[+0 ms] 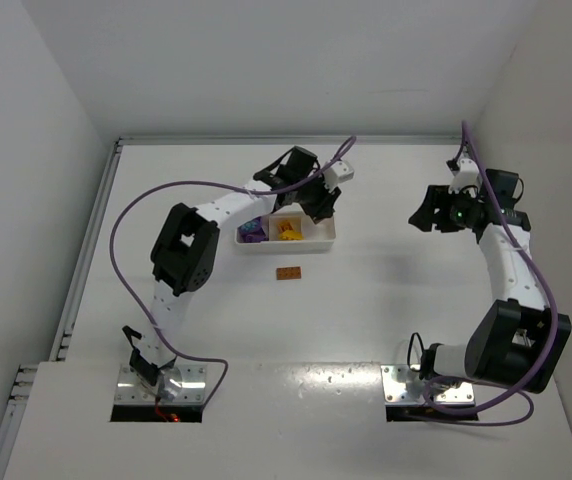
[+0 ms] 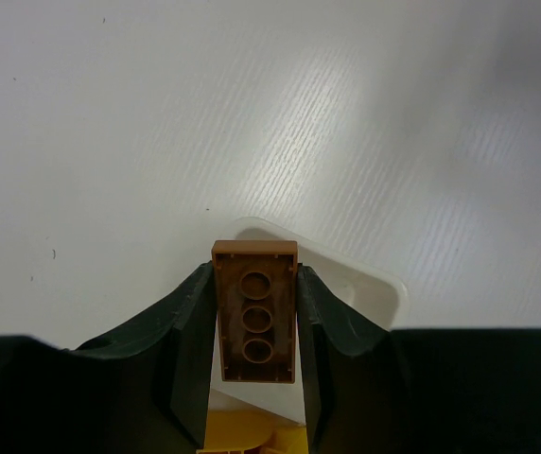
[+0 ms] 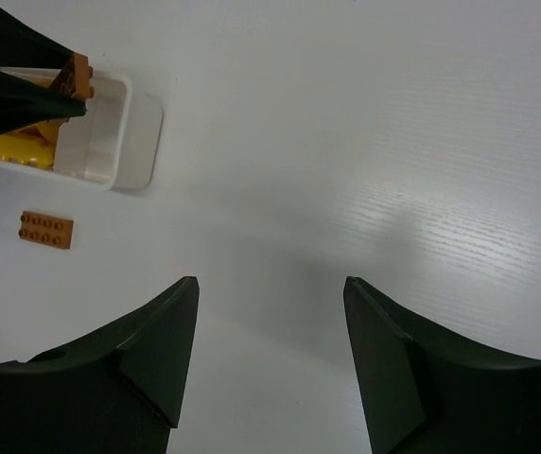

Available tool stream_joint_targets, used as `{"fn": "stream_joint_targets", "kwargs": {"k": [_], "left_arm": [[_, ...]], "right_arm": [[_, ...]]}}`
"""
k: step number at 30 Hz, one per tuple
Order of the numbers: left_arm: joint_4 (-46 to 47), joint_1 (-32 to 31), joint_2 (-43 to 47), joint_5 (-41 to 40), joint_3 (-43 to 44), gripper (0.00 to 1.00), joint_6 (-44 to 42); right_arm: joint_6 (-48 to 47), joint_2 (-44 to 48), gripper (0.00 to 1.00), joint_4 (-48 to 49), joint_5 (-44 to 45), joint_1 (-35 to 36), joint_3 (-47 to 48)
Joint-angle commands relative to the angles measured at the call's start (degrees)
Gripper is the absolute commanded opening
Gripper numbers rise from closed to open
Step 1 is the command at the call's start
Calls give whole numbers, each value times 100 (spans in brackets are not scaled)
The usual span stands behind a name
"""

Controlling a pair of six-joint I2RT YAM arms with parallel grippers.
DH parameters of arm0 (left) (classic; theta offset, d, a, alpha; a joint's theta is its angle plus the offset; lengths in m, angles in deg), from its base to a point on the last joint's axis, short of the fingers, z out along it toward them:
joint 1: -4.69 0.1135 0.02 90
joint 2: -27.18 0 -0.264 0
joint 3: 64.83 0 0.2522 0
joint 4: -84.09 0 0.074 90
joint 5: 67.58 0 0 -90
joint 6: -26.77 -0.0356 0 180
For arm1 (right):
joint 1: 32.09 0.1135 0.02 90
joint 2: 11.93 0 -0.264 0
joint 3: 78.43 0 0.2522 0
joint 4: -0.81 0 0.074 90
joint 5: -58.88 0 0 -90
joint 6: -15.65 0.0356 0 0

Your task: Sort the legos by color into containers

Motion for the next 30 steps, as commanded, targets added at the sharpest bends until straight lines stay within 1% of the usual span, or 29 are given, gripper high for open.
{"fn": "stream_joint_targets", "kwargs": {"k": [1,2,5,6,8,11,12,13,15,16,17,18,20,21,23,24,25,26,27,28,29,30], "left_arm": [[157,-33,12,123,113,38,37],[157,-33,12,123,60,38,37],[157,-33,65,176,8,47,37],[157,-33,65,176,7,57,37],[157,-33,117,97,7,64,37],[157,-33,178,44,7,68,98],[157,-33,266,44,7,71,151],[157,28,267,44,7,71,212],[209,28,556,-9,7,71,353],[296,80,687,-140,7,71,580],[297,81,837,-210,7,71,704],[358,159,1178,-281,7,71,827],[412,317,1557,-571,7,71,1196],[412,492,1933,-572,-45,71,1345],[412,704,2304,-703,-159,72,1399],[412,835,2489,-703,-317,73,1460],[342,1080,2847,-703,-423,73,1461],[289,1205,3025,-703,-537,75,1461],[236,1328,3209,-703,-660,75,1409],[184,1573,3377,-703,-939,75,1339],[131,1697,3726,-756,-1099,75,1338],[69,1916,3904,-756,-1440,75,1277]], "right_arm": [[62,-76,64,180,-172,-41,176],[62,-76,64,180,-172,-41,176],[62,-76,64,180,-172,-41,176],[62,-76,64,180,-172,-41,176],[62,-76,64,127,-233,-41,176],[62,-76,64,127,-294,-41,176],[-69,-76,64,127,-434,-41,176],[-70,-76,64,66,-436,-41,176],[-315,-7,64,-66,-663,107,176],[-490,-6,64,-162,-1003,178,176],[-666,-6,64,-285,-1164,301,176],[-1155,-6,64,-678,-1304,641,176],[-1711,-6,64,-1067,-1411,1160,308],[-2044,-6,64,-1225,-1316,1746,308],[-2249,-6,64,-1227,-1140,2408,255],[-2346,-6,64,-1227,-930,3064,195],[-2399,-6,64,-1227,-823,3375,194],[-2512,-224,64,-1174,-744,3630,246],[-2514,-339,62,-1174,-534,4103,299],[-2583,-453,61,-1061,-419,4316,299],[-2584,-559,61,-964,-322,4484,369],[-2636,-734,61,-658,-147,4781,370]]}}
